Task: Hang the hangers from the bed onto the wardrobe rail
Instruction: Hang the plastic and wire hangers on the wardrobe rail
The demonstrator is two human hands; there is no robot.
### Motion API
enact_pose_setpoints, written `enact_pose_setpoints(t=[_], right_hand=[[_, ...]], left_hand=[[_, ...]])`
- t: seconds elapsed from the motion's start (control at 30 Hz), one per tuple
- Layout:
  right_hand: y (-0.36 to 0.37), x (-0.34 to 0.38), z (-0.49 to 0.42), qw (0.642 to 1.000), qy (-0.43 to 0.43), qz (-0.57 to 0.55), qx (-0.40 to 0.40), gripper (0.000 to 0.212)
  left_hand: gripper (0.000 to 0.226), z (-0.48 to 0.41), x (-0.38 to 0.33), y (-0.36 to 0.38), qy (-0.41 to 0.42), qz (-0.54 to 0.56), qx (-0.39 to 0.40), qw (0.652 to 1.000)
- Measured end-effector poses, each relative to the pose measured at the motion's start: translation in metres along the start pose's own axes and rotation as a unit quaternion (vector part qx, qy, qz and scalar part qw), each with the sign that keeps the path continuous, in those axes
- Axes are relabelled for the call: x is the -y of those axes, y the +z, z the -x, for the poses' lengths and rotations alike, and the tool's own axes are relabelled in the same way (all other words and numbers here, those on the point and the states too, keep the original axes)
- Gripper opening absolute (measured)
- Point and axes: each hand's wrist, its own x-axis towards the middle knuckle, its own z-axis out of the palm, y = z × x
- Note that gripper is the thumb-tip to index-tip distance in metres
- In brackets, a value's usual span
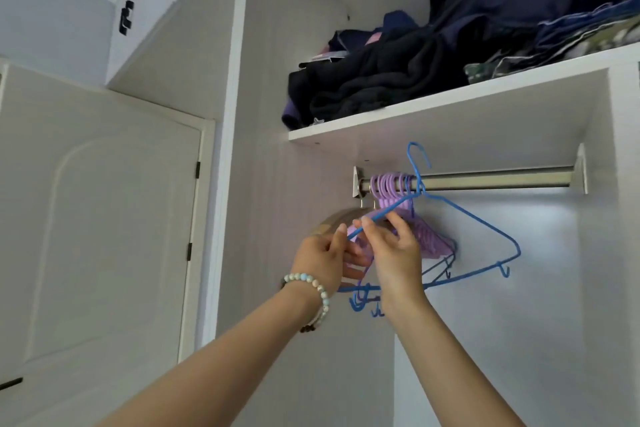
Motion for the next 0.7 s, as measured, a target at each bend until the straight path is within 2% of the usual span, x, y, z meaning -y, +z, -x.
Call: enact_pose_setpoints(t=[0.17,0.3,0.57,0.7], right_hand=[[-0.029,-0.004,-0.036,0.998,0.016,0.057,0.017,0.025],[-0.045,-0.014,-0.065,0.994,0.034,0.106,0.022,0.030],[-0.064,-0.033,-0.106,0.988,0.062,0.136,0.027,0.034],[-0.068,-0.043,-0.117,0.982,0.090,0.161,0.034,0.035]], left_hand=[[0.039,-0.025,0.011,0.038,-0.030,-0.018,0.007,0.999],[0.042,-0.040,0.022,0.057,-0.079,-0.061,0.044,0.994],[0.030,-0.065,0.041,0.068,-0.079,-0.125,0.064,0.987],[0.027,-0.068,0.044,0.066,-0.103,-0.102,0.052,0.988]])
